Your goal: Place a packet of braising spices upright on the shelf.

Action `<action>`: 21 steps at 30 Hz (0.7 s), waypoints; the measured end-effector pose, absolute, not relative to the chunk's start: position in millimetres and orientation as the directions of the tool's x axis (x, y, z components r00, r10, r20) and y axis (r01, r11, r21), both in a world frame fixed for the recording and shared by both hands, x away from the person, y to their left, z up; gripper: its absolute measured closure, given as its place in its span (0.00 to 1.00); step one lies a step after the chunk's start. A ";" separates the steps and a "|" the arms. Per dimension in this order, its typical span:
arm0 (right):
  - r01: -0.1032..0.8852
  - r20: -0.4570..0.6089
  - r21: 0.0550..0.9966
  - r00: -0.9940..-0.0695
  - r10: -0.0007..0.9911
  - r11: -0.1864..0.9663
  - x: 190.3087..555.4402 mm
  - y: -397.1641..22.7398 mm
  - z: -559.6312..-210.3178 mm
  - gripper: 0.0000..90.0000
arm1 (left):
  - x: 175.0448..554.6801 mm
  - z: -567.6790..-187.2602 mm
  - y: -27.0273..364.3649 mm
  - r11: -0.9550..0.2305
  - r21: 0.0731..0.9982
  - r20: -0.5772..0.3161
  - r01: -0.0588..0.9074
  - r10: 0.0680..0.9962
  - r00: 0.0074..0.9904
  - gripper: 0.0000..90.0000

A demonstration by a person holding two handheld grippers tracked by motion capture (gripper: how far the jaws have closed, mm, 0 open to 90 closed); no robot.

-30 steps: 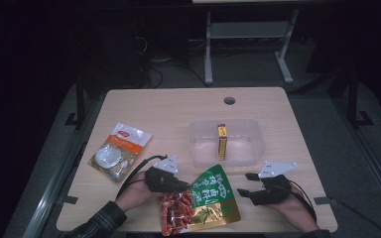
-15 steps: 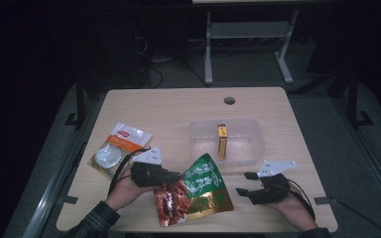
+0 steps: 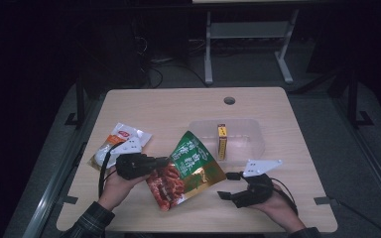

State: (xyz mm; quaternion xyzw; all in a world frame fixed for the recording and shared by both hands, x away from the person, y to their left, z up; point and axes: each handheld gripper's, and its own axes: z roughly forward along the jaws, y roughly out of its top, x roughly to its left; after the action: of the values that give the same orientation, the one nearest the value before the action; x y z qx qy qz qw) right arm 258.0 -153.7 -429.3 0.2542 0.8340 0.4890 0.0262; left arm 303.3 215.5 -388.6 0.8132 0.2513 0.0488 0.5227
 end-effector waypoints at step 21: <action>0.448 0.354 0.883 -0.832 0.427 0.142 282.7 -113.1 -431.0 0.68 | 297.7 -386.8 205.5 -0.216 0.916 -0.198 0.337 0.489 0.850 0.99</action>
State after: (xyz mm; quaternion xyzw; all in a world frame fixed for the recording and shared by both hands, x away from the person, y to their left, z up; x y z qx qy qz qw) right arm 282.7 -113.1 -431.0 0.2895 0.7555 0.5877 -0.0089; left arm 297.7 205.5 -386.8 0.7768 0.2660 0.0669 0.5668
